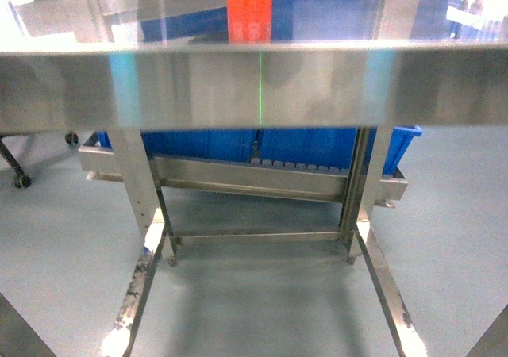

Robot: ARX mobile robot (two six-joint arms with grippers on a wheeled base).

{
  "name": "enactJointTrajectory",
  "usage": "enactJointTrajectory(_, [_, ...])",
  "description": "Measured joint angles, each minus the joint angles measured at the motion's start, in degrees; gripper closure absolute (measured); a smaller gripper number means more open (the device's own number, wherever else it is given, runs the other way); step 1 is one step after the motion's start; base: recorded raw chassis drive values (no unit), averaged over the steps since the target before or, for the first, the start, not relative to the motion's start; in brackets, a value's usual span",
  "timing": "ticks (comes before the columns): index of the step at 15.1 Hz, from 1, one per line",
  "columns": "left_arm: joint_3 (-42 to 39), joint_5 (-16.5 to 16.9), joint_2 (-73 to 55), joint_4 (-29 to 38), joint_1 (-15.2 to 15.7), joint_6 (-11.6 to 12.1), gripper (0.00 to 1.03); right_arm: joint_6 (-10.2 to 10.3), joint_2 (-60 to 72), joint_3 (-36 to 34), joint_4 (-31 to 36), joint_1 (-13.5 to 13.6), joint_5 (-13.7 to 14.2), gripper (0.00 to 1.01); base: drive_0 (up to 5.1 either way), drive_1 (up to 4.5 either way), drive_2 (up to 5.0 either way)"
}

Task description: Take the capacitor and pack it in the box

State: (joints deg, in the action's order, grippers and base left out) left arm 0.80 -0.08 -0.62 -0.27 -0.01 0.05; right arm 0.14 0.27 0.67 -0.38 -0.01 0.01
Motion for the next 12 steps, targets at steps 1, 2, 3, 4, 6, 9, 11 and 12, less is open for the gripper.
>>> enactJointTrajectory(1, [0.00, 0.02, 0.00, -0.02, 0.00, -0.04, 0.05, -0.04, 0.00, 0.00, 0.11, 0.00, -0.04, 0.03, 0.0, 0.00, 0.0])
enactJointTrajectory(2, [0.00, 0.02, 0.00, 0.00, 0.00, -0.02, 0.05, -0.07, 0.00, 0.00, 0.07, 0.00, -0.04, 0.03, 0.0, 0.00, 0.0])
enactJointTrajectory(3, [0.00, 0.04, 0.00, 0.04, 0.00, -0.04, 0.05, -0.02, 0.00, 0.00, 0.15, 0.00, -0.02, 0.03, 0.0, 0.00, 0.0])
enactJointTrajectory(4, [0.00, 0.07, 0.00, 0.00, 0.00, 0.00, 0.05, 0.02, 0.00, 0.00, 0.04, 0.00, 0.00, 0.03, 0.0, 0.00, 0.0])
enactJointTrajectory(6, [-0.02, 0.00, 0.00, -0.02, 0.00, -0.02, 0.05, -0.04, 0.00, 0.00, 0.04, 0.00, -0.02, 0.03, 0.0, 0.00, 0.0])
enactJointTrajectory(9, [0.00, 0.02, 0.00, 0.02, 0.00, 0.02, 0.05, 0.02, 0.00, 0.00, 0.07, 0.00, 0.00, 0.03, 0.0, 0.00, 0.0])
enactJointTrajectory(11, [0.00, 0.11, 0.00, 0.04, 0.00, -0.02, 0.05, 0.02, 0.00, 0.00, 0.07, 0.00, 0.02, 0.03, 0.0, 0.00, 0.0])
enactJointTrajectory(12, [0.00, 0.11, 0.00, 0.09, 0.00, 0.00, 0.05, 0.07, 0.00, 0.00, 0.13, 0.00, 0.02, 0.03, 0.0, 0.00, 0.0])
